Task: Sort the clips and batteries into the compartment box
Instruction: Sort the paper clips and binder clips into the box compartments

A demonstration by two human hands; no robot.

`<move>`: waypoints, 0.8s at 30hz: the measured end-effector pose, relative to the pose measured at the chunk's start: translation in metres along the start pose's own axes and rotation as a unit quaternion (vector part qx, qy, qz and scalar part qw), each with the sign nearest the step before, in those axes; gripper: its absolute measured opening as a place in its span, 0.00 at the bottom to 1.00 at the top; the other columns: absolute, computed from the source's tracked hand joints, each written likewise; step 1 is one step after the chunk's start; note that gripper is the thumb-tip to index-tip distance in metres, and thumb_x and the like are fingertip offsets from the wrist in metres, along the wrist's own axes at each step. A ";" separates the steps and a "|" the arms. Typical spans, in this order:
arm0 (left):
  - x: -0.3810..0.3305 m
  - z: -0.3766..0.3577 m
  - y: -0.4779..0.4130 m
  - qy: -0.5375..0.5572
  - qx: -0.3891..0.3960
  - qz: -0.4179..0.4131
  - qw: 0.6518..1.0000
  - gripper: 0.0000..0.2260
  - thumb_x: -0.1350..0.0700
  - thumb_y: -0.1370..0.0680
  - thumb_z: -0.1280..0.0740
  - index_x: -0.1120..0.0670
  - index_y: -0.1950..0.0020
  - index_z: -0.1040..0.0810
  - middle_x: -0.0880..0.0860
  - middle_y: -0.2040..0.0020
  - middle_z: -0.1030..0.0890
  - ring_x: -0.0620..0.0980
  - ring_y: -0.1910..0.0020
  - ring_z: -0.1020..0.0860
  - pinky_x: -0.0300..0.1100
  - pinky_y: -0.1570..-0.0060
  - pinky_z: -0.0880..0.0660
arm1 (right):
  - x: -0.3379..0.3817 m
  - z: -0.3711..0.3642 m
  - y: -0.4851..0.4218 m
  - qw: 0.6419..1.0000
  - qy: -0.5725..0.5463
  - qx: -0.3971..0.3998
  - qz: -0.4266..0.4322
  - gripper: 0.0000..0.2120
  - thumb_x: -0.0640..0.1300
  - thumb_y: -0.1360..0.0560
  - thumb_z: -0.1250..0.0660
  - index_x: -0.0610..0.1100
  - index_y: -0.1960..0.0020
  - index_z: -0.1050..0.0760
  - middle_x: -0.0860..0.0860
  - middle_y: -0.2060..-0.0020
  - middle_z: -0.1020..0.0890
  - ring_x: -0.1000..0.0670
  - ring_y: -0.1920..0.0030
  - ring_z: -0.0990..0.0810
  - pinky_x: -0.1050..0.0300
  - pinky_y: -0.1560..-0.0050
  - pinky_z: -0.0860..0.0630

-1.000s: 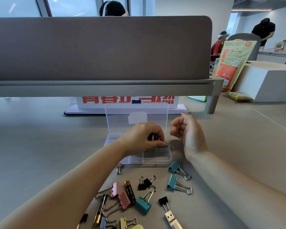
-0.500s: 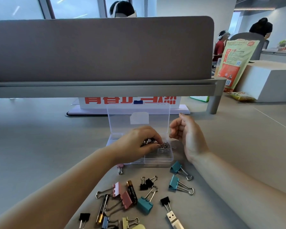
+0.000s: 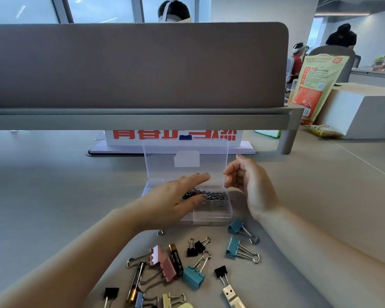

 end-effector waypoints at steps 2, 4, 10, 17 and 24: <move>0.005 0.003 0.004 -0.018 -0.005 0.006 1.000 0.24 0.43 0.20 0.46 0.40 0.24 0.47 0.38 0.25 0.46 0.39 0.25 0.49 0.31 0.32 0.54 | 0.012 -0.006 0.002 0.995 0.083 0.036 0.047 0.20 0.51 0.27 0.48 0.41 0.59 0.22 0.46 0.65 0.20 0.52 0.62 0.21 0.62 0.56 0.25; 0.008 -0.001 0.008 -0.064 0.020 0.002 0.998 0.25 0.42 0.20 0.48 0.42 0.24 0.50 0.34 0.28 0.52 0.32 0.30 0.58 0.21 0.39 0.66 | 0.022 -0.019 0.008 0.975 0.179 0.102 0.085 0.18 0.49 0.26 0.49 0.46 0.50 0.22 0.52 0.52 0.18 0.60 0.50 0.22 0.68 0.46 0.29; 0.012 -0.017 0.016 -0.148 0.064 -0.001 0.987 0.30 0.38 0.21 0.53 0.45 0.23 0.60 0.43 0.23 0.58 0.35 0.29 0.64 0.33 0.32 0.66 | 0.000 -0.055 0.044 0.814 0.484 0.311 0.079 0.31 0.60 0.24 0.55 0.55 0.23 0.52 0.65 0.26 0.53 0.68 0.27 0.60 0.65 0.28 0.59; 0.024 -0.001 0.024 -0.086 0.015 0.071 0.994 0.30 0.38 0.22 0.47 0.42 0.23 0.55 0.41 0.23 0.54 0.35 0.29 0.58 0.33 0.36 0.60 | -0.011 -0.061 0.058 0.682 0.627 0.365 0.091 0.32 0.61 0.21 0.55 0.51 0.23 0.63 0.57 0.24 0.61 0.61 0.26 0.64 0.65 0.30 0.65; 0.028 -0.002 0.032 -0.136 0.018 0.059 0.989 0.30 0.35 0.23 0.52 0.43 0.23 0.55 0.42 0.23 0.55 0.33 0.33 0.61 0.35 0.35 0.66 | -0.011 -0.075 0.062 0.704 0.603 0.367 0.082 0.39 0.70 0.29 0.62 0.54 0.24 0.67 0.60 0.26 0.66 0.63 0.27 0.68 0.60 0.27 0.64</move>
Point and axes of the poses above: each hand's wrist, its own y-axis away from the middle knuckle, its own z-axis out of the back of the hand, x = y × z, the point moved 10 cm from there along -y, towards the middle knuckle
